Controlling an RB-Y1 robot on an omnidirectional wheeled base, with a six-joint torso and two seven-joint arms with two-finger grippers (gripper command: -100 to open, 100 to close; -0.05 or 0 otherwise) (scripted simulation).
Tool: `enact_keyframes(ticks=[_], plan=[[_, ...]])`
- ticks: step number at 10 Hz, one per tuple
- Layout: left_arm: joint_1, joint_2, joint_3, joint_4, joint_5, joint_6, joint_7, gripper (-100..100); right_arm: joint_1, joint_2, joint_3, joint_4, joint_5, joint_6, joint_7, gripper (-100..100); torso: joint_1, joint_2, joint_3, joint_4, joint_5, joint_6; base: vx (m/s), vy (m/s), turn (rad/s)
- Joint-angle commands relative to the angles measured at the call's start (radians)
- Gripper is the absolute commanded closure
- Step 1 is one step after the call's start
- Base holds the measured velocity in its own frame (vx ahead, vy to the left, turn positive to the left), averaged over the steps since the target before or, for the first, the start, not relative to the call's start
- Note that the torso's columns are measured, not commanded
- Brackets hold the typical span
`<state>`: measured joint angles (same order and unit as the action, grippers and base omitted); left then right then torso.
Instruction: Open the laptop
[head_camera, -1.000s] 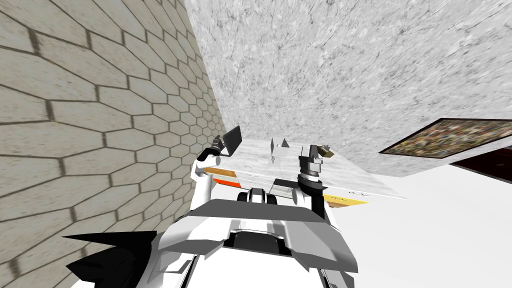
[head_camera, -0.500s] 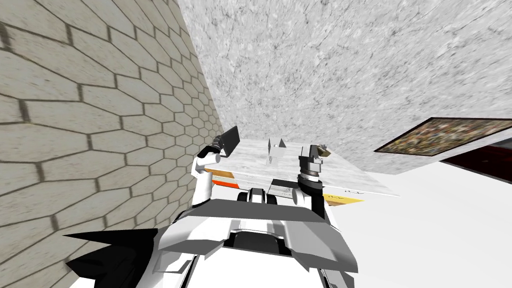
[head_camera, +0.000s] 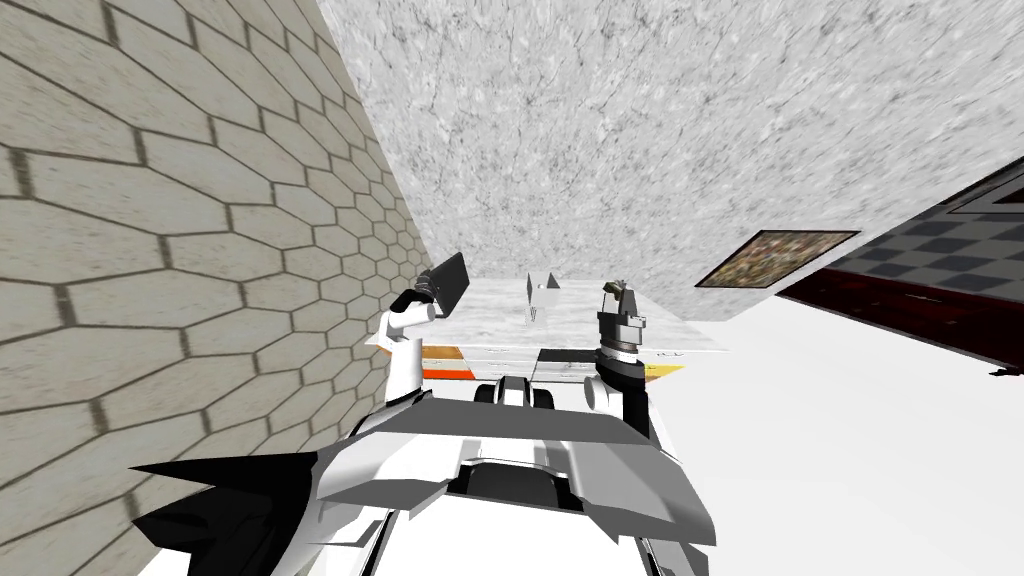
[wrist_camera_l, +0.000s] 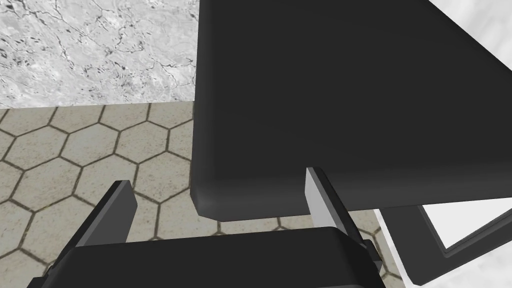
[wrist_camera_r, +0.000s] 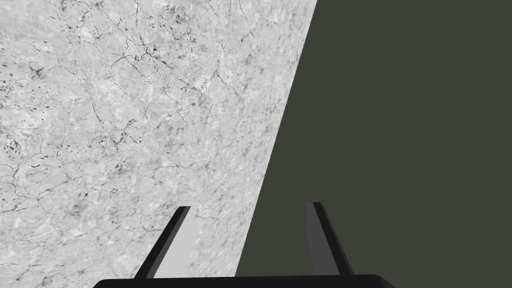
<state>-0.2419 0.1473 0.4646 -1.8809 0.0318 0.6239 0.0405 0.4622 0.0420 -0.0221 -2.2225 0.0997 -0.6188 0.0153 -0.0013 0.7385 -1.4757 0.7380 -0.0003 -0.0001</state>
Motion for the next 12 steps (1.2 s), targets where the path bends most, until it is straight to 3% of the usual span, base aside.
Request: enact_keyframes(ticks=[1,4,5,6,12], plan=[[0.015,-0.006,-0.022,-0.024,0.012,0.005,-0.004,100,0.0,0.0,0.0,0.0,0.0,0.0,0.0,0,0.0,-0.002,-0.001,0.0,0.0,-0.001,0.026,-0.019,0.19],[0.053,-0.009,-0.081,-0.065,0.058,0.01,-0.017,100,0.001,0.0,0.0,0.0,0.0,0.0,0.0,0,0.0,-0.004,-0.002,-0.001,0.0,0.0,0.064,-0.044,0.269],[0.045,-0.007,-0.066,-0.061,0.049,0.012,-0.013,100,0.001,0.0,0.0,0.0,0.0,0.0,0.0,0,0.001,-0.001,-0.001,0.0,0.0,0.0,0.03,-0.026,0.046],[0.046,0.011,-0.072,-0.079,0.049,0.052,-0.029,-100,0.0,0.0,0.0,0.0,0.0,0.0,0.0,0,0.003,0.001,0.001,0.0,0.001,0.001,0.006,0.022,-0.07],[0.042,0.057,-0.082,-0.118,0.045,0.148,-0.067,-100,0.0,0.0,0.0,0.0,0.0,0.0,0.0,0,0.001,-0.001,-0.001,0.0,0.0,0.0,-0.003,0.036,-0.057]])
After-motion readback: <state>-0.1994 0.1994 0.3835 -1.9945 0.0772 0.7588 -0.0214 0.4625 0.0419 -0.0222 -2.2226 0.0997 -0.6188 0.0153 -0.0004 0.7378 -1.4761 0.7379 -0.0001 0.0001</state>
